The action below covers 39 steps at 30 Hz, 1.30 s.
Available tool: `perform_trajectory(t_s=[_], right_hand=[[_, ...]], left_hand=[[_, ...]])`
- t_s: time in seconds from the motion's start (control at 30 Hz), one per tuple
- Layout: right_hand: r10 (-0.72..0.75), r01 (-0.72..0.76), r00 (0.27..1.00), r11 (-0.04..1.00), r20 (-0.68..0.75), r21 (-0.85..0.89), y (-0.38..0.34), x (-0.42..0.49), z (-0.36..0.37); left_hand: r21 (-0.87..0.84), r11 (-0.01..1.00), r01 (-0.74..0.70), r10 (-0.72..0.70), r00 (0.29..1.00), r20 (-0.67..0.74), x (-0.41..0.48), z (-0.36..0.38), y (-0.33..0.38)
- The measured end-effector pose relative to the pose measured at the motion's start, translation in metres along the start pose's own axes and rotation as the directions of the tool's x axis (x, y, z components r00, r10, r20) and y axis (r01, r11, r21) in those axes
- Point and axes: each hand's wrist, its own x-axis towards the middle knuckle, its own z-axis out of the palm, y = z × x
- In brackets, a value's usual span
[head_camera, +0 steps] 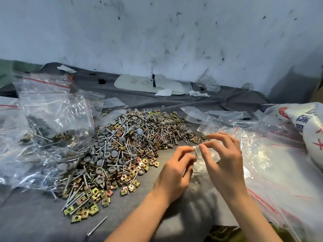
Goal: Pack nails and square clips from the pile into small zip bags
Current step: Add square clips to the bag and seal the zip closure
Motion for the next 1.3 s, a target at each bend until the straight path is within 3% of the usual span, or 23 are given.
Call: perform_trajectory(t_s=[0.13, 0.3, 0.43, 0.53, 0.6, 0.63, 0.73, 0.83, 0.93, 1.07, 1.1, 1.17, 1.23, 1.3], right_hand=[[0.135, -0.104, 0.979, 0.976, -0.153, 0.193, 0.006, 0.000, -0.013], [0.230, -0.157, 0.956, 0.923, -0.179, 0.351, 0.017, -0.010, -0.009], [0.300, -0.269, 0.954, 0.811, 0.026, 0.520, 0.015, -0.015, 0.008], [0.374, -0.447, 0.884, 0.504, 0.280, 0.739, 0.010, -0.012, 0.025], [0.418, -0.591, 0.777, 0.224, 0.471, 0.775, 0.010, -0.009, 0.036], [0.395, -0.637, 0.743, 0.172, 0.540, 0.751, 0.012, -0.008, 0.039], [0.128, -0.709, 0.700, 0.236, 0.702, 0.664, 0.014, -0.009, 0.043], [-0.111, -0.757, 0.627, 0.147, 0.771, 0.637, 0.008, -0.015, 0.048], [-0.077, -0.751, 0.650, 0.082, 0.756, 0.655, 0.000, -0.017, 0.052], [0.125, -0.691, 0.717, 0.000, 0.686, 0.723, 0.010, -0.014, 0.056], [0.221, -0.643, 0.752, 0.039, 0.621, 0.765, 0.014, -0.013, 0.056], [0.390, -0.529, 0.828, 0.305, 0.403, 0.792, 0.026, -0.011, 0.058], [0.438, -0.451, 0.869, 0.510, 0.231, 0.732, 0.037, -0.012, 0.061], [0.444, -0.424, 0.881, 0.594, 0.161, 0.684, 0.045, -0.015, 0.065]], left_hand=[[0.006, 0.999, -0.043, 0.043, 0.998, -0.035, 0.021, -0.017, 0.012], [0.143, 0.979, -0.148, 0.151, 0.988, -0.012, 0.069, -0.057, 0.024], [0.193, 0.973, -0.125, 0.126, 0.992, 0.012, 0.086, -0.086, 0.023], [0.160, 0.982, -0.104, 0.086, 0.989, 0.118, 0.088, -0.097, 0.024], [0.130, 0.986, -0.104, 0.084, 0.985, 0.152, 0.084, -0.102, 0.025], [0.113, 0.988, -0.110, 0.090, 0.982, 0.167, 0.081, -0.104, 0.025], [0.058, 0.990, -0.125, 0.111, 0.974, 0.198, 0.076, -0.107, 0.028], [0.002, 0.997, -0.079, 0.078, 0.982, 0.171, 0.077, -0.106, 0.031], [-0.060, 0.998, -0.013, 0.023, 0.986, 0.165, 0.078, -0.103, 0.031], [-0.193, 0.976, 0.098, -0.071, 0.987, 0.142, 0.076, -0.103, 0.028], [-0.231, 0.964, 0.131, -0.102, 0.986, 0.135, 0.076, -0.104, 0.026], [-0.166, 0.967, 0.196, -0.174, 0.976, 0.134, 0.075, -0.110, 0.015], [0.118, 0.957, 0.263, -0.273, 0.959, 0.074, 0.073, -0.119, -0.007], [0.382, 0.832, 0.402, -0.416, 0.908, -0.049, 0.069, -0.130, -0.030]])
